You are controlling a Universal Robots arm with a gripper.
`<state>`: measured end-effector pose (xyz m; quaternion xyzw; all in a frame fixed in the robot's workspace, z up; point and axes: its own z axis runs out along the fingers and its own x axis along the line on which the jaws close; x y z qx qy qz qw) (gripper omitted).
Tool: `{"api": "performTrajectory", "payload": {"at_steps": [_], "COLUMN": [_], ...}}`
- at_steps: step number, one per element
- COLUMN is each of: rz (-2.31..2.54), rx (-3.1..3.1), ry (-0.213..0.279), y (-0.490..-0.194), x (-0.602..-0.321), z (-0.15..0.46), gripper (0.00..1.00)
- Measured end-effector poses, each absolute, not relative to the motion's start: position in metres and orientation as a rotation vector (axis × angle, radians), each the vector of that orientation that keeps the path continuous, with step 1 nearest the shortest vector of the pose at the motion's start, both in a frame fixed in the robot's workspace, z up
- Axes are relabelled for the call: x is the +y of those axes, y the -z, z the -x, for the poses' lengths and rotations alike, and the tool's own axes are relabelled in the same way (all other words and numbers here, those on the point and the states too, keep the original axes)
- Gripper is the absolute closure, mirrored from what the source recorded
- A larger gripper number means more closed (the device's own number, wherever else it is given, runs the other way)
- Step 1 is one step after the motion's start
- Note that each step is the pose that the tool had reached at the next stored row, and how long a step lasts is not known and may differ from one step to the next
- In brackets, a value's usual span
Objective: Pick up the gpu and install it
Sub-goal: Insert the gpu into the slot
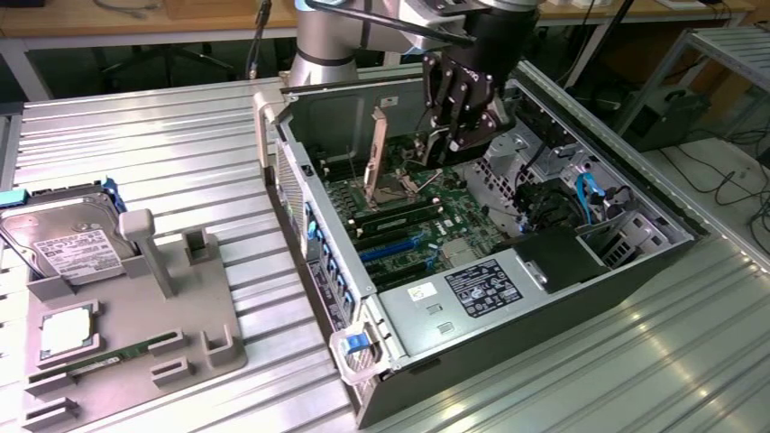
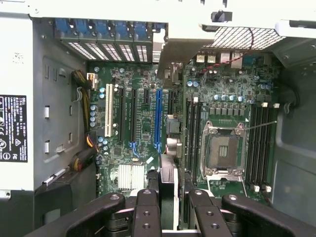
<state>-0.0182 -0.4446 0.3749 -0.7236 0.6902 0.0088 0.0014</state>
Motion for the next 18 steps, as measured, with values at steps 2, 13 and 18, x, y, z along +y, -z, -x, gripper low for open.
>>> {"api": "performTrajectory", "payload": {"at_steps": [2,13,18], "rz": [2.271,2.284,2.229], "rx": [2.166,2.187,2.228], "ry": [-0.027,-0.045,-0.025], "y": [-0.373,-0.317,-0.294], "x": [-0.445,-0.444,-0.443], "z": [0.018,0.021,0.030], "gripper": [0.72,0.72,0.72]}}
